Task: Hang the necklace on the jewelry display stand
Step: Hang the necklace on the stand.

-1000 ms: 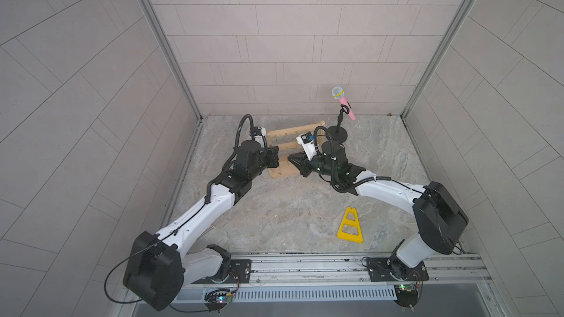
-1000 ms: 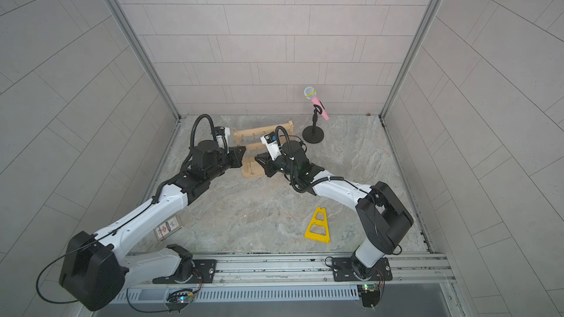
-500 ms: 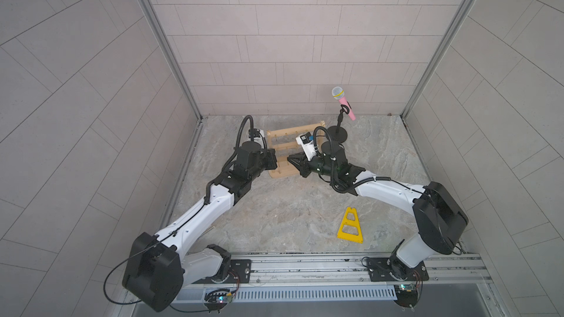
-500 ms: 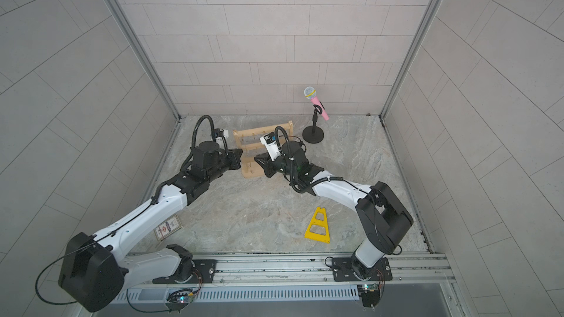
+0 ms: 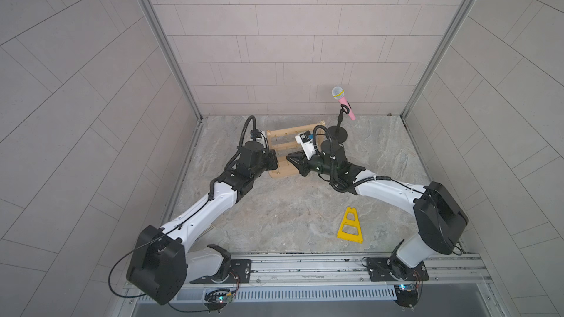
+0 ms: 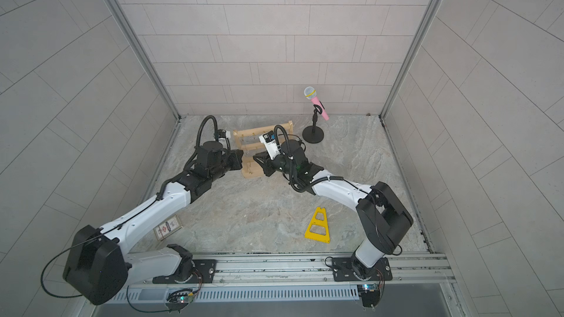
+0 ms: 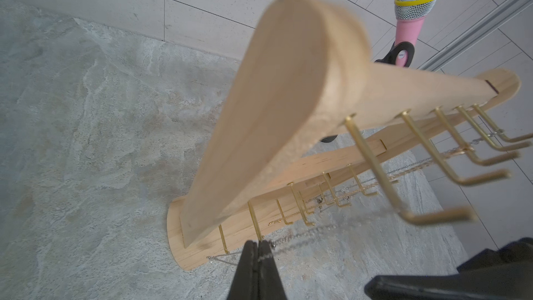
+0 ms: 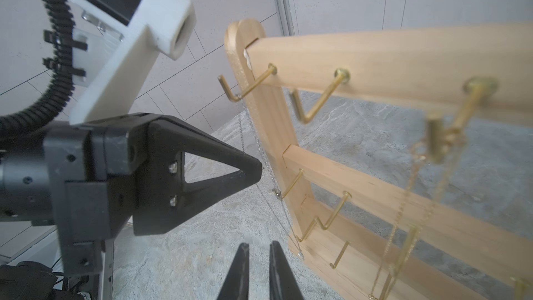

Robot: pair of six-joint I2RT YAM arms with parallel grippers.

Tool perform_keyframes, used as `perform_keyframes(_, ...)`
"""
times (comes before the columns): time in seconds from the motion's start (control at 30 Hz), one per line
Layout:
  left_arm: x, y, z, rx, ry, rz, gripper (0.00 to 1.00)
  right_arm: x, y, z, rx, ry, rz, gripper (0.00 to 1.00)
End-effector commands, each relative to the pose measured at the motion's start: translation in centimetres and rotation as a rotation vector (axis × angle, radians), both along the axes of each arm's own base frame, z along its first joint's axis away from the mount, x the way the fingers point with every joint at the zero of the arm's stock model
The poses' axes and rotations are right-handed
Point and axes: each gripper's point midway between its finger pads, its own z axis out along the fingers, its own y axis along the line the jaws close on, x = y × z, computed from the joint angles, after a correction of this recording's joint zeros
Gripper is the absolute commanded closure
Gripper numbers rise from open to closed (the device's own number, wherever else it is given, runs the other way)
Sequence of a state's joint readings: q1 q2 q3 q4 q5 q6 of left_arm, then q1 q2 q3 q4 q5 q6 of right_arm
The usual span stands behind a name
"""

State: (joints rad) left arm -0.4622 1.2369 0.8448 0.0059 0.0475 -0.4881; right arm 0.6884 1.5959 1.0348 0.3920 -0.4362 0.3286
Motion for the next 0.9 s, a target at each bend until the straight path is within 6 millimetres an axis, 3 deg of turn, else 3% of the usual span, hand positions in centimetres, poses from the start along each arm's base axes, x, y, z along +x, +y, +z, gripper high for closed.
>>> perform_keyframes(0.0,0.8,0.0,1.4,0.004,-0.045,0.004,1.0,0.2,0.7,1.0,0.004,-0.033,0.001,0.82)
perform_keyframes(0.87,0.6,0.0,1.7,-0.003,-0.051,-0.004,1.0,3.2,3.6,0.0,-0.009,-0.038,-0.065,0.82)
